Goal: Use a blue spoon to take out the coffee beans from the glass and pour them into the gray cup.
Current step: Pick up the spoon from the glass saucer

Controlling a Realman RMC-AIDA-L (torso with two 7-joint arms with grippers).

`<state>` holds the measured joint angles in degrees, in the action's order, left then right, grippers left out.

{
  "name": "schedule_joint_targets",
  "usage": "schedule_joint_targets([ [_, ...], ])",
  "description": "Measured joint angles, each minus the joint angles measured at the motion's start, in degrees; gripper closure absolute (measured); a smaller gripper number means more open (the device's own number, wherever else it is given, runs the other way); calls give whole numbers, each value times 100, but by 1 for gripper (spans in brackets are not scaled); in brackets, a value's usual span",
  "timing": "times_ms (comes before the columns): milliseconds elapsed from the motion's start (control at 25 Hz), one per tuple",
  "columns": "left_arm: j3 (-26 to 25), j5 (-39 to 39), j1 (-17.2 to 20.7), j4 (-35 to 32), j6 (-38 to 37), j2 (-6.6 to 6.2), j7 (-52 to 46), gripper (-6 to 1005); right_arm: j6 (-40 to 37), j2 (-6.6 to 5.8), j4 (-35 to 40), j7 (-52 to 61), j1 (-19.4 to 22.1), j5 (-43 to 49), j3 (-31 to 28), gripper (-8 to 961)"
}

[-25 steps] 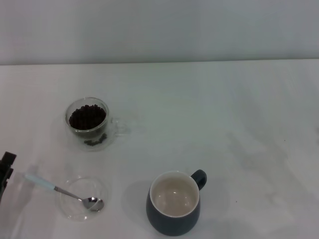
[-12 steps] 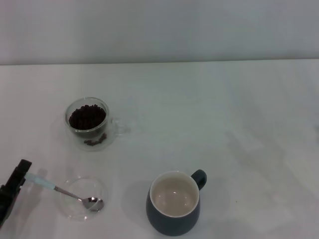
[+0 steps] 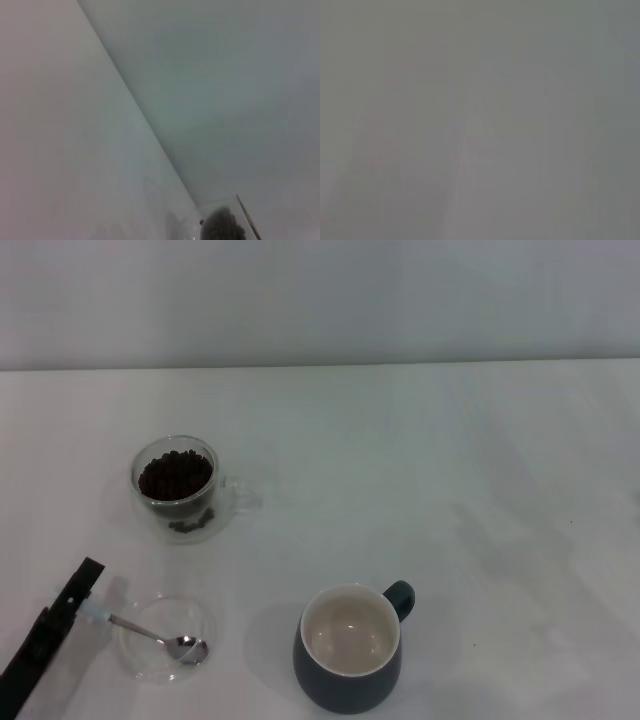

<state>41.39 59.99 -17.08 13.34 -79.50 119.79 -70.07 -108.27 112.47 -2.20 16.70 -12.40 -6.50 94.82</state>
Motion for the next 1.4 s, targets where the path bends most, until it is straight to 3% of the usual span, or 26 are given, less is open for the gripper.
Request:
schedule_joint_targets([
  [1400, 1, 337, 136, 55, -253, 18, 151, 405, -10, 85, -37, 0, 97, 1, 9, 362],
])
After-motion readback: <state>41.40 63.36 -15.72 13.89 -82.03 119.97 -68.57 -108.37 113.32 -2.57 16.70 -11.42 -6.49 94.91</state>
